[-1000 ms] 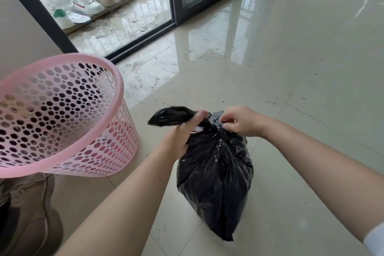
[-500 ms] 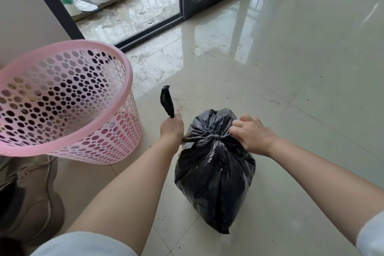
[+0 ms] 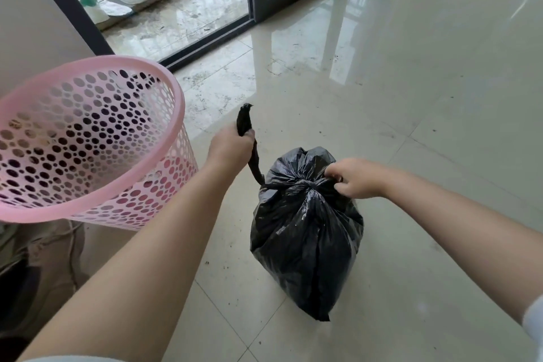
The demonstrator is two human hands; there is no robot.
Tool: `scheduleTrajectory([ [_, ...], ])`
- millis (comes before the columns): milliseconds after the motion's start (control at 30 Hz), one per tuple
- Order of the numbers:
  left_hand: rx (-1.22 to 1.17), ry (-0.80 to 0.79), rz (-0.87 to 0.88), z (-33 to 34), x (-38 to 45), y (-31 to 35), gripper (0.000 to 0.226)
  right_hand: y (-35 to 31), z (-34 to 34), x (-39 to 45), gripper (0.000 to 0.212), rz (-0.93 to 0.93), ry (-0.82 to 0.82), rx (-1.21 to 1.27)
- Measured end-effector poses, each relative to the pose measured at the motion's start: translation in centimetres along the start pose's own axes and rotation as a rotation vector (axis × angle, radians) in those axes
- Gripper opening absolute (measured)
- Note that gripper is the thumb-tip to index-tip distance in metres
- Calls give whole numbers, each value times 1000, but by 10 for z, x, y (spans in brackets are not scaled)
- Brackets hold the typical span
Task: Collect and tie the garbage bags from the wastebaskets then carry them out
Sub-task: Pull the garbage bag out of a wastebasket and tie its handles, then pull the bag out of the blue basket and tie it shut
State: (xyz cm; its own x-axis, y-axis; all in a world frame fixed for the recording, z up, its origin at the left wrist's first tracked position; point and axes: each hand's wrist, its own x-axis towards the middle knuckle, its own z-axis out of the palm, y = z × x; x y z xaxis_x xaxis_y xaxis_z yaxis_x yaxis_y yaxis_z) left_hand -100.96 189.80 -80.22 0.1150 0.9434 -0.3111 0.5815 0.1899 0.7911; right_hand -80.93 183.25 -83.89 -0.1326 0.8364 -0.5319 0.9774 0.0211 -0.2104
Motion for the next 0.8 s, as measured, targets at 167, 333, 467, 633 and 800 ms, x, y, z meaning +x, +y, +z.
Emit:
scheduleTrajectory([
  [167, 387, -84, 90, -20, -6, 33, 22, 8, -11, 5, 38, 59, -39, -49],
  [333, 417, -310, 204, -26, -13, 90, 19, 6, -41, -8, 40, 97, 27, 45],
  [467, 663, -289, 368, -25, -27, 128, 20, -9, -75, -43, 42, 148, 51, 134],
  [633, 917, -402, 419, -24, -60, 193, 28, -6, -142, -123, 42, 322, 110, 144],
  [800, 842, -440, 458, -31, -106, 290, 30, 7, -233, -227, 41, 446, 191, 190],
])
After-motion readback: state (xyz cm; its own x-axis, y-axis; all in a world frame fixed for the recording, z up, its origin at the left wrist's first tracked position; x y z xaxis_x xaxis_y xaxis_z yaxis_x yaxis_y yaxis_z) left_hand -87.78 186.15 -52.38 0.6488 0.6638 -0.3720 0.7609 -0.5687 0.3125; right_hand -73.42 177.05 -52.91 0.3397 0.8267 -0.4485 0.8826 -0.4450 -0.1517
